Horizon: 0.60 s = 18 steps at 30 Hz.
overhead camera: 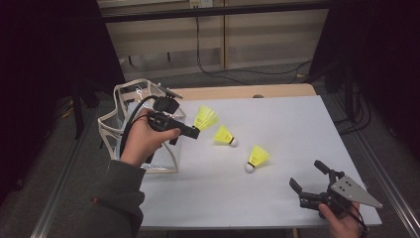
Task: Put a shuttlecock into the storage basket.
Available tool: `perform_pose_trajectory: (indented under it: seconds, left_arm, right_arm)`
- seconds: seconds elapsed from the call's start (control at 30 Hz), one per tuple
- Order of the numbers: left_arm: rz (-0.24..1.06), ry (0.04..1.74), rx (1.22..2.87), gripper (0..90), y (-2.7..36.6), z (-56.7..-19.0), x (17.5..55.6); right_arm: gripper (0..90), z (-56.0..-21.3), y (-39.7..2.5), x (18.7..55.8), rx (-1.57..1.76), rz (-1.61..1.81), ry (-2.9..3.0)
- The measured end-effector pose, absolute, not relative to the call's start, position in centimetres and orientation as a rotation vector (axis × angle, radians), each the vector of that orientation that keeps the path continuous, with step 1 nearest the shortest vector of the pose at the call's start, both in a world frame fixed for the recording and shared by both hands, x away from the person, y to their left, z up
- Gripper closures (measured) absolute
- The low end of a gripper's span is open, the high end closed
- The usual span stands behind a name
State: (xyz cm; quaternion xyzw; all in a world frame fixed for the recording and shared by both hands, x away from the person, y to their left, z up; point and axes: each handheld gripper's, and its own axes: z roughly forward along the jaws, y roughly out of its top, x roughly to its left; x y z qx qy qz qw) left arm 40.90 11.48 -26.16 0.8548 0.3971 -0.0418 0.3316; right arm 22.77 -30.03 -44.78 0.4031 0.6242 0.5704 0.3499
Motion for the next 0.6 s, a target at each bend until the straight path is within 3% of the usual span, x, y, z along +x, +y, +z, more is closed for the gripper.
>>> perform_pose_trajectory:
  seconds: [0.6]
  left_arm:
    - [-0.1,1.073,2.204,64.9,12.24,-25.33,41.79]
  right_arm:
    - [0.9,-44.78,-30.08,22.75,1.048,1.477,1.615]
